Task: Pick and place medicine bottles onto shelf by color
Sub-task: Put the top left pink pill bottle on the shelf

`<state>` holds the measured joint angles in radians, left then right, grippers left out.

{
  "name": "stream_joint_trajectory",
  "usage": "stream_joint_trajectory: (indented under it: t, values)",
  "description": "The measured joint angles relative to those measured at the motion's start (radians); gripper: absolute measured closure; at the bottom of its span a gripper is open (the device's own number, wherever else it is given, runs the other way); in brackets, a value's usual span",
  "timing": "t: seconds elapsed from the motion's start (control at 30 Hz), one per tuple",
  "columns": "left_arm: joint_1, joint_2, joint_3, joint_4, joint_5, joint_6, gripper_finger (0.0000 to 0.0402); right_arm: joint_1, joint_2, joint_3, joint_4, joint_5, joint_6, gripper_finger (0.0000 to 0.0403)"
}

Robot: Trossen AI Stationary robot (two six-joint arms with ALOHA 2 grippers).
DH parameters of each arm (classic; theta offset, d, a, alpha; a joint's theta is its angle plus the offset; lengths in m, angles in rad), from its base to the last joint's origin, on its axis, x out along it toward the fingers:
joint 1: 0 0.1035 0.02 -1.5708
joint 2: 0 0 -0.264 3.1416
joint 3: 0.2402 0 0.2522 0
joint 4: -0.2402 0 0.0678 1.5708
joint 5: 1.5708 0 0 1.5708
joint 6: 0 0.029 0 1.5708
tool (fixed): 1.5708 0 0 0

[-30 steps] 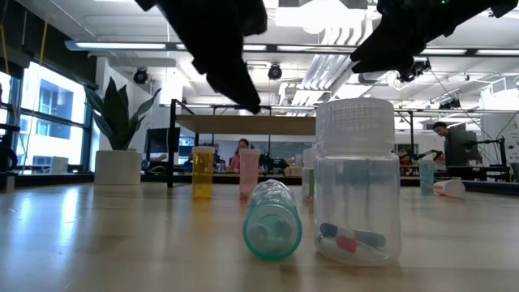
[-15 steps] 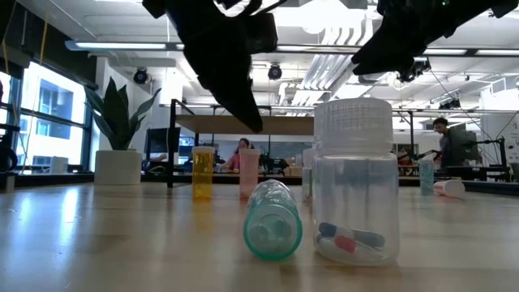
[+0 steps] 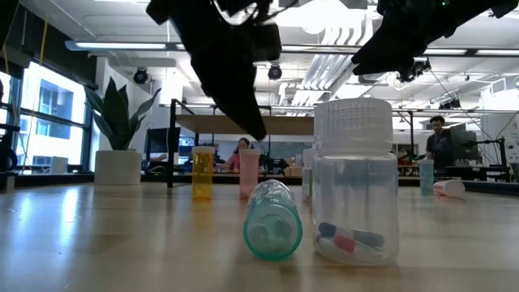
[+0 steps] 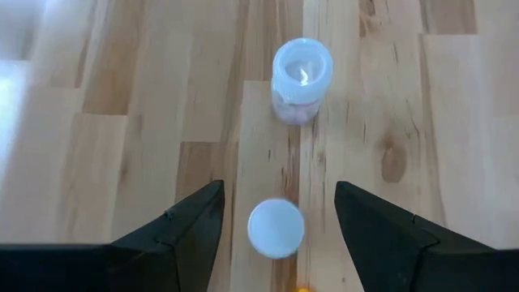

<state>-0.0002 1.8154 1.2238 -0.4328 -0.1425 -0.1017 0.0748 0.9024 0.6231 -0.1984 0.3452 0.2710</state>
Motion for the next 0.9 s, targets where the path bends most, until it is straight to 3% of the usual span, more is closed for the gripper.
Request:
stream_joint_trajectory:
  t: [0.9]
  values:
    - [0.000,0.047,-0.002,-0.013,-0.008,-0.045,0.0188,0.000,0.000,0.000,-0.003,0.000,0.000,0.0214]
